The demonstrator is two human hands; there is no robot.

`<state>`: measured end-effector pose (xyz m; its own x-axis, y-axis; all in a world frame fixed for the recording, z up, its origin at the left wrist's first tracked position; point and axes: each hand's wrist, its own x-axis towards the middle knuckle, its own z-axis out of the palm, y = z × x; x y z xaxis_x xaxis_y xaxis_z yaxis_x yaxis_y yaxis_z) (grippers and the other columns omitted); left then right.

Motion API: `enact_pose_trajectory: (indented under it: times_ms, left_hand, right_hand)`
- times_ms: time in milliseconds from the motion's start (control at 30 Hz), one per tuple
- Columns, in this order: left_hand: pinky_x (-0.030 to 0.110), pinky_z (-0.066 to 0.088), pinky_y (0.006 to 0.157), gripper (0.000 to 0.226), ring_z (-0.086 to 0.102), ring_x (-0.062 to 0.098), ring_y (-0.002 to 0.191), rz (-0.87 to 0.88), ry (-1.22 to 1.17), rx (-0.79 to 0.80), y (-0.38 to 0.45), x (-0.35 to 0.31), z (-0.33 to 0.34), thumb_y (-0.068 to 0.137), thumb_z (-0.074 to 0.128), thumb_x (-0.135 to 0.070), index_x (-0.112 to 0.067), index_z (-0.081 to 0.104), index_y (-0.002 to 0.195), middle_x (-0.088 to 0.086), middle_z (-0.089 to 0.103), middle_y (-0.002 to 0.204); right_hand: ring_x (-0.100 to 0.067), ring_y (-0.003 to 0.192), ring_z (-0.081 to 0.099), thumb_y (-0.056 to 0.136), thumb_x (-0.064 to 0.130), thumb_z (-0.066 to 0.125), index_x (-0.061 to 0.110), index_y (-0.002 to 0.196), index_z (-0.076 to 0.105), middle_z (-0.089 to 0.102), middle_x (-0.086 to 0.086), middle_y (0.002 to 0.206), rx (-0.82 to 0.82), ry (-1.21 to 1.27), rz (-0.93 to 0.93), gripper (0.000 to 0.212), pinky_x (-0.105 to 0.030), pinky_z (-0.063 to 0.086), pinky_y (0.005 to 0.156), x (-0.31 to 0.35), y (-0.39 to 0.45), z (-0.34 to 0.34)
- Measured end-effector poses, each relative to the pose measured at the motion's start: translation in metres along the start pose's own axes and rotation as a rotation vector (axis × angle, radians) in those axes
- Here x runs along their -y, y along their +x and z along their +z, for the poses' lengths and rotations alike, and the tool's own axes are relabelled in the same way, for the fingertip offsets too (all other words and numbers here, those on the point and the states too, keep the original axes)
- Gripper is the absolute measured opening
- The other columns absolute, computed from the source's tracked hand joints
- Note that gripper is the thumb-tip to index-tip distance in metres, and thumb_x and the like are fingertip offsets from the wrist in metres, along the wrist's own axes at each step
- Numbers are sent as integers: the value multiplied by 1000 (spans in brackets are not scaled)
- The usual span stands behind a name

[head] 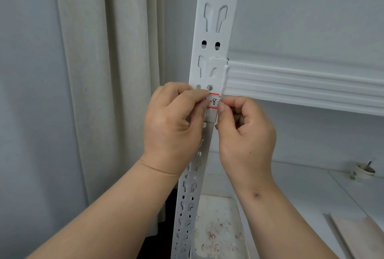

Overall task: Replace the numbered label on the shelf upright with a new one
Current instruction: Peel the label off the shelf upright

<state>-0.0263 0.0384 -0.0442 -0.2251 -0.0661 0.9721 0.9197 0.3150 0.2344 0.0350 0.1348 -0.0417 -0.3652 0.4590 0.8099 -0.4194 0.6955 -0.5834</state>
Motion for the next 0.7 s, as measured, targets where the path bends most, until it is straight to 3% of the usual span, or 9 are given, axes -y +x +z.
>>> enact_pose_trajectory:
  times_ms: [300,567,700]
  left_hand:
    - [43,52,67,3,62,29,76,34,-22,-50,-1,2,5,84,73,-2,-4,75,86,10,65,84]
    - [44,52,67,4,62,28,77,40,-33,-26,0,2,6,82,71,3,-2,71,82,5,64,84]
    - [30,51,73,9,57,14,80,-113,-29,37,-1,-4,5,80,69,1,-7,65,82,-6,56,86]
  right_hand:
    - [-9,73,58,89,17,60,14,89,65,64,2,80,-17,-56,-96,6,-12,44,67,-4,-5,2]
    - [-11,73,60,89,21,59,16,89,64,64,3,80,-29,-44,-58,7,-19,47,66,-4,-6,6]
    - [-10,75,60,89,22,58,16,90,64,65,5,81,-18,-57,-40,8,-18,46,67,-2,-7,7]
